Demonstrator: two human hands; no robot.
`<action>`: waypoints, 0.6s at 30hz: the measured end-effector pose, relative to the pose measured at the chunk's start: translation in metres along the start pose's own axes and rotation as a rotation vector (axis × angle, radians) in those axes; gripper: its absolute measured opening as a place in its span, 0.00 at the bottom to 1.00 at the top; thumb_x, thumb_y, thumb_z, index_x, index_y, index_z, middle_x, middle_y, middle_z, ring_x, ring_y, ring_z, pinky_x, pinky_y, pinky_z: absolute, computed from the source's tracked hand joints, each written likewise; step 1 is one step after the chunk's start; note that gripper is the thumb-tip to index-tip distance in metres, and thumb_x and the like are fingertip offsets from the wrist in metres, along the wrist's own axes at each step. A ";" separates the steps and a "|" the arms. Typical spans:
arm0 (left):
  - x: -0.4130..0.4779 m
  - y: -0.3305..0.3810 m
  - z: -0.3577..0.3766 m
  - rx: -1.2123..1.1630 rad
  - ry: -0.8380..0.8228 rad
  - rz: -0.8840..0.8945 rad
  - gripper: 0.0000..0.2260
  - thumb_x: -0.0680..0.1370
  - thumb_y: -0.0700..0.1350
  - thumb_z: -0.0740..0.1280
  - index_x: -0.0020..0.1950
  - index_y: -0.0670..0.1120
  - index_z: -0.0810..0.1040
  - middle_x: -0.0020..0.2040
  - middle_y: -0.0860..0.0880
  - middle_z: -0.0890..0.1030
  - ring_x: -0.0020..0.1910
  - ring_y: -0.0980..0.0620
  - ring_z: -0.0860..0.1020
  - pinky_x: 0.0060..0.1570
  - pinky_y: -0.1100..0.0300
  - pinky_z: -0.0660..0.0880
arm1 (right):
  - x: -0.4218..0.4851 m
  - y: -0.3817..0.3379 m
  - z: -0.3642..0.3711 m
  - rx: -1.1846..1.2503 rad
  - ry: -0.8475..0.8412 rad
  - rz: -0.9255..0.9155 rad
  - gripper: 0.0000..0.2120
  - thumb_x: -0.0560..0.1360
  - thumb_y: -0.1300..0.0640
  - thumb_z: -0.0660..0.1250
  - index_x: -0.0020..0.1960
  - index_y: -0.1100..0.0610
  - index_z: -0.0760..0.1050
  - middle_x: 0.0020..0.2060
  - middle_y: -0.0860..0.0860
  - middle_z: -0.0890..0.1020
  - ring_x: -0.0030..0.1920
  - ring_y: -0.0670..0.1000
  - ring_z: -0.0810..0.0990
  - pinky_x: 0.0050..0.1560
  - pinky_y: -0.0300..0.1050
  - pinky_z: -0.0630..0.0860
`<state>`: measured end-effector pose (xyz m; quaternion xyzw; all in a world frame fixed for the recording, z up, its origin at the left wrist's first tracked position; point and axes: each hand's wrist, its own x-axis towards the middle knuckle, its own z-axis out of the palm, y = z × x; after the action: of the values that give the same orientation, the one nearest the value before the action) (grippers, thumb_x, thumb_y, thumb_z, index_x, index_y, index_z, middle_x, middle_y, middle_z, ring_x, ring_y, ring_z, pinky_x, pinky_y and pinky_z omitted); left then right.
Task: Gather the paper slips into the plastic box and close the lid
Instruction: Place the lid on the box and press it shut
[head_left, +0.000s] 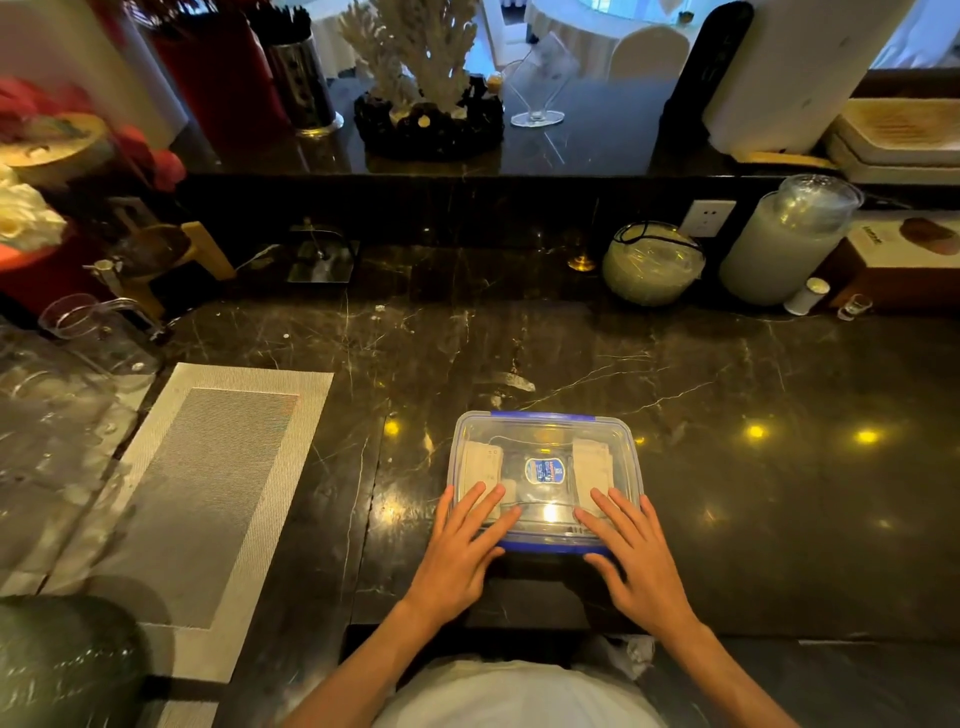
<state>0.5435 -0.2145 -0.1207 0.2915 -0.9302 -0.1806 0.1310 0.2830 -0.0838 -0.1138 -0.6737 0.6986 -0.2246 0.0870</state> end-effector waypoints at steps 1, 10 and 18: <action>0.000 0.001 0.000 -0.017 0.020 0.002 0.27 0.81 0.46 0.60 0.79 0.56 0.57 0.80 0.53 0.57 0.80 0.48 0.53 0.77 0.38 0.46 | 0.000 -0.001 0.001 0.012 0.014 0.001 0.24 0.80 0.44 0.59 0.75 0.49 0.67 0.76 0.49 0.66 0.79 0.51 0.58 0.79 0.58 0.50; 0.001 0.005 0.007 -0.084 0.149 -0.004 0.34 0.76 0.36 0.65 0.78 0.56 0.60 0.78 0.52 0.63 0.79 0.48 0.56 0.76 0.37 0.49 | 0.001 -0.008 0.004 0.109 0.103 0.055 0.19 0.79 0.48 0.61 0.69 0.51 0.75 0.73 0.49 0.71 0.76 0.52 0.64 0.79 0.58 0.52; -0.002 0.004 -0.003 -0.279 0.135 -0.227 0.28 0.82 0.55 0.55 0.80 0.55 0.49 0.81 0.54 0.48 0.80 0.50 0.45 0.77 0.39 0.45 | -0.002 -0.019 -0.007 0.252 0.092 0.202 0.28 0.78 0.42 0.58 0.77 0.47 0.62 0.80 0.49 0.55 0.81 0.50 0.48 0.79 0.56 0.43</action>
<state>0.5442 -0.2113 -0.1171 0.3852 -0.8463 -0.3015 0.2110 0.2976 -0.0807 -0.0994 -0.5727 0.7323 -0.3313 0.1610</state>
